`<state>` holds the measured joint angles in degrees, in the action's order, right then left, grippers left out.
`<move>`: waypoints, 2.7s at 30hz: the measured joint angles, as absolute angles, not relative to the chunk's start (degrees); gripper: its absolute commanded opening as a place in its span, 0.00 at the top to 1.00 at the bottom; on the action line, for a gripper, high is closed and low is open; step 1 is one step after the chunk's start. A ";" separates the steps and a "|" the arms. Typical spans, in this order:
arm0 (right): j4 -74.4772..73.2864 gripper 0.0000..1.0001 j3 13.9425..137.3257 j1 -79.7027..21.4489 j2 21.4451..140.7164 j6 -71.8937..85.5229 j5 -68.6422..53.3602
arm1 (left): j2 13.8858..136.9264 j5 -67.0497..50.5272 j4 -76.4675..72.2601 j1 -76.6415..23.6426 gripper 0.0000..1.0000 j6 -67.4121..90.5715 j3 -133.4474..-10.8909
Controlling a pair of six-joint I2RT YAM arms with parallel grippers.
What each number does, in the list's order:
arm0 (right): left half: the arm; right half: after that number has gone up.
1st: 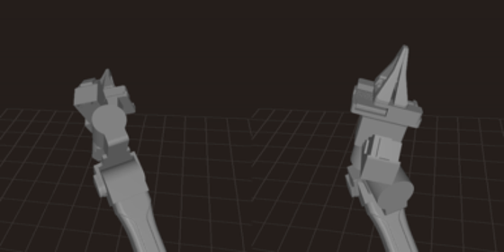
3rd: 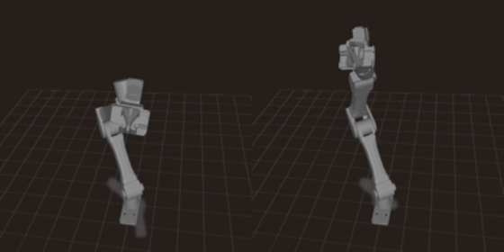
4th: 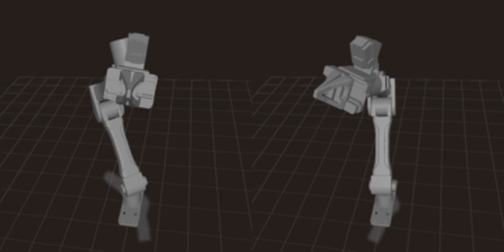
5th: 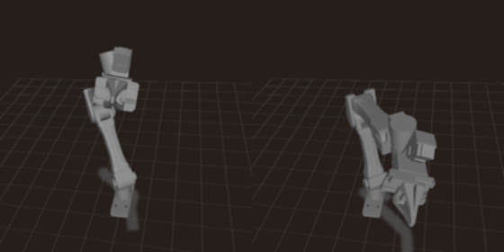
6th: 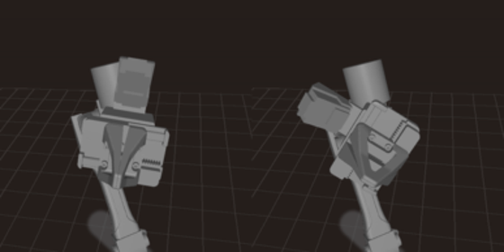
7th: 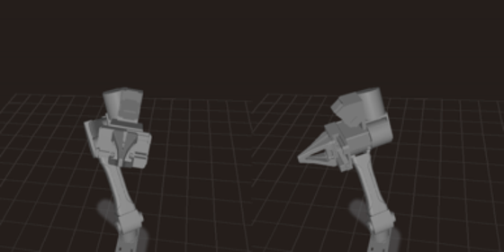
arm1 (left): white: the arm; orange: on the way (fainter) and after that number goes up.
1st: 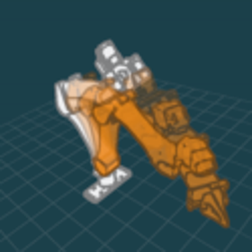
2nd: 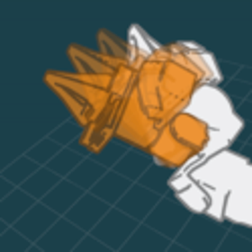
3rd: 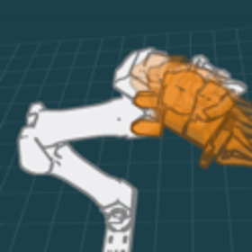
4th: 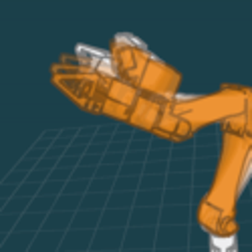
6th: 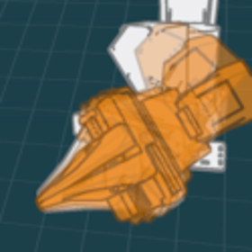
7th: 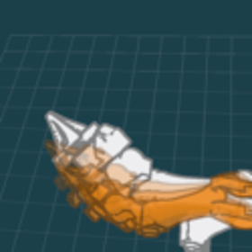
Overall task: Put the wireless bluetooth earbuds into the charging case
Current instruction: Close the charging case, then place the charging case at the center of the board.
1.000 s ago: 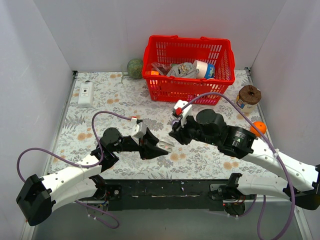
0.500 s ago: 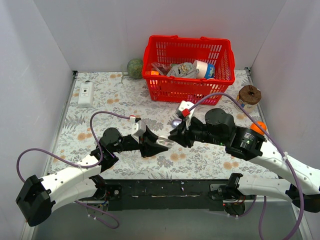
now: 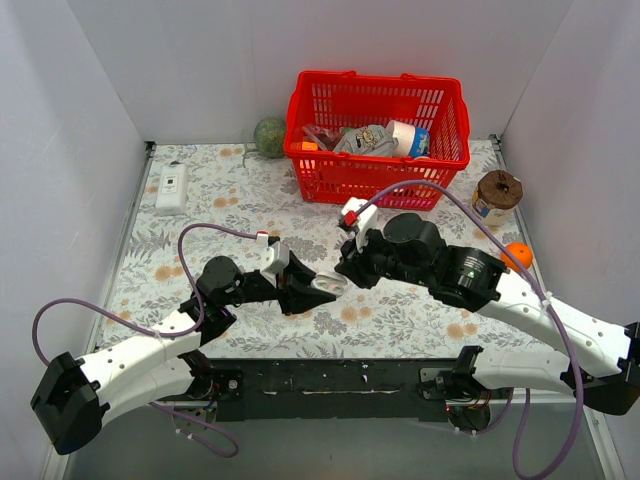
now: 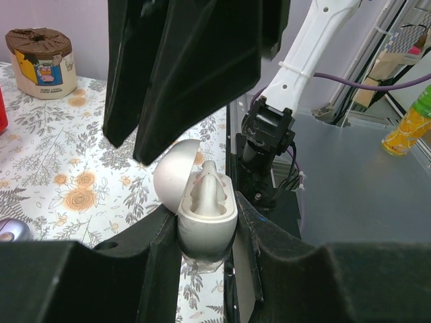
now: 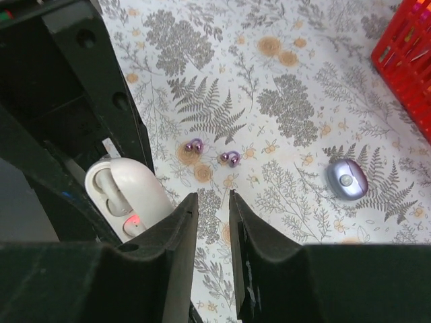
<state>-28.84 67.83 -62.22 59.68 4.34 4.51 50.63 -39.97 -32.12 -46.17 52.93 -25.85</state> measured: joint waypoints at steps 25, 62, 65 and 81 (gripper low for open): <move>-29.78 0.55 64.66 -60.29 54.61 8.64 14.59 | 51.35 -26.15 -25.36 -45.78 1.00 57.19 -26.48; -23.40 0.57 45.54 -58.13 51.48 14.61 14.17 | 102.04 -20.25 -3.51 -11.68 0.47 75.20 -51.00; -23.42 0.56 45.54 -58.13 51.53 14.61 14.79 | 100.49 -18.65 -2.11 -11.16 0.43 74.65 -50.48; -23.77 0.20 45.06 -58.00 50.72 15.55 25.41 | 74.54 0.21 17.17 -12.16 0.02 75.26 -48.45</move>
<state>-23.77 45.06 -58.00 50.72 15.55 25.41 74.54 0.21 17.17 -12.16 75.26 -48.45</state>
